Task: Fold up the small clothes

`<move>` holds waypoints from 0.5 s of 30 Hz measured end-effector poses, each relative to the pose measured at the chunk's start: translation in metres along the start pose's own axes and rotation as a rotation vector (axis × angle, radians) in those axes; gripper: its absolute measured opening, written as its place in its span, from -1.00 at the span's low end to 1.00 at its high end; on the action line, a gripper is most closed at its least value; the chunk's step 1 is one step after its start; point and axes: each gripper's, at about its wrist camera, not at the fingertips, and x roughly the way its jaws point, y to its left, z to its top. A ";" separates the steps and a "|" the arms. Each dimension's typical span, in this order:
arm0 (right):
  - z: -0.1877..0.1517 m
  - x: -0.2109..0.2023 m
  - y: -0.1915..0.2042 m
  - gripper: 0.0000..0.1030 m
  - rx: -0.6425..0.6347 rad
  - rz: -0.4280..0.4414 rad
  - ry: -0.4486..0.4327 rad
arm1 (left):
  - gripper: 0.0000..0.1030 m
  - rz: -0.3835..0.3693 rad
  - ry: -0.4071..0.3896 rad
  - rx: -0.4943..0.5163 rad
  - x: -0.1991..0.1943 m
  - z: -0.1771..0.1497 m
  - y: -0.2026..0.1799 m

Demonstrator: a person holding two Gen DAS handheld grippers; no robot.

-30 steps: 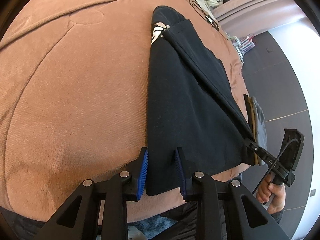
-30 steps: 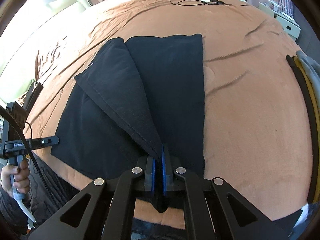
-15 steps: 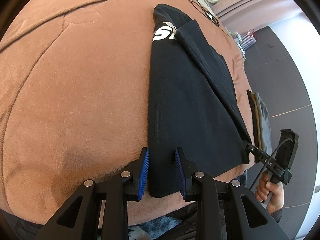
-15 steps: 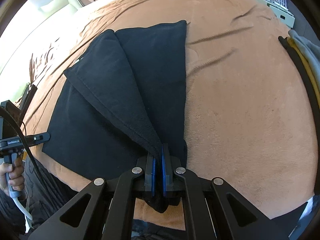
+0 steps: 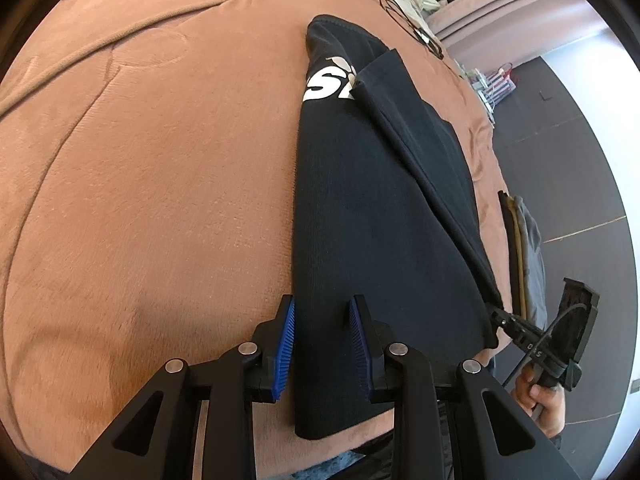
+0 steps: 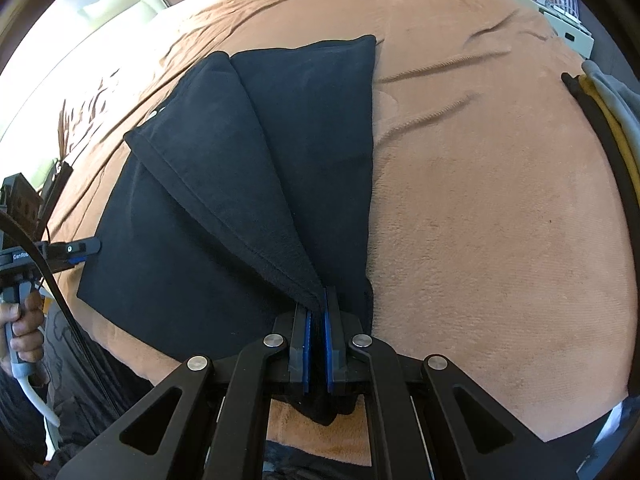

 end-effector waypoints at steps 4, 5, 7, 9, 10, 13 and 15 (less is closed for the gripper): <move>0.002 -0.005 0.005 -0.77 -0.022 -0.028 0.028 | -0.46 -0.019 0.013 -0.006 0.001 0.001 0.005; 0.002 -0.009 0.007 -0.68 -0.032 -0.045 0.027 | -0.46 -0.025 0.015 -0.016 0.000 0.001 0.006; 0.004 -0.019 0.013 -0.37 -0.056 -0.070 0.007 | -0.45 -0.033 0.018 -0.018 -0.002 0.003 0.006; 0.006 -0.030 0.021 0.10 -0.079 -0.071 -0.023 | -0.45 -0.043 0.007 -0.016 -0.006 0.005 0.007; 0.006 -0.035 0.026 0.21 -0.093 -0.071 -0.038 | -0.45 -0.050 -0.002 -0.017 -0.008 0.007 0.006; 0.009 -0.041 0.044 0.21 -0.159 -0.062 -0.061 | -0.45 -0.072 -0.024 -0.028 -0.014 0.013 0.007; 0.012 -0.040 0.058 0.21 -0.202 -0.071 -0.068 | -0.45 -0.081 -0.029 -0.033 -0.015 0.015 0.008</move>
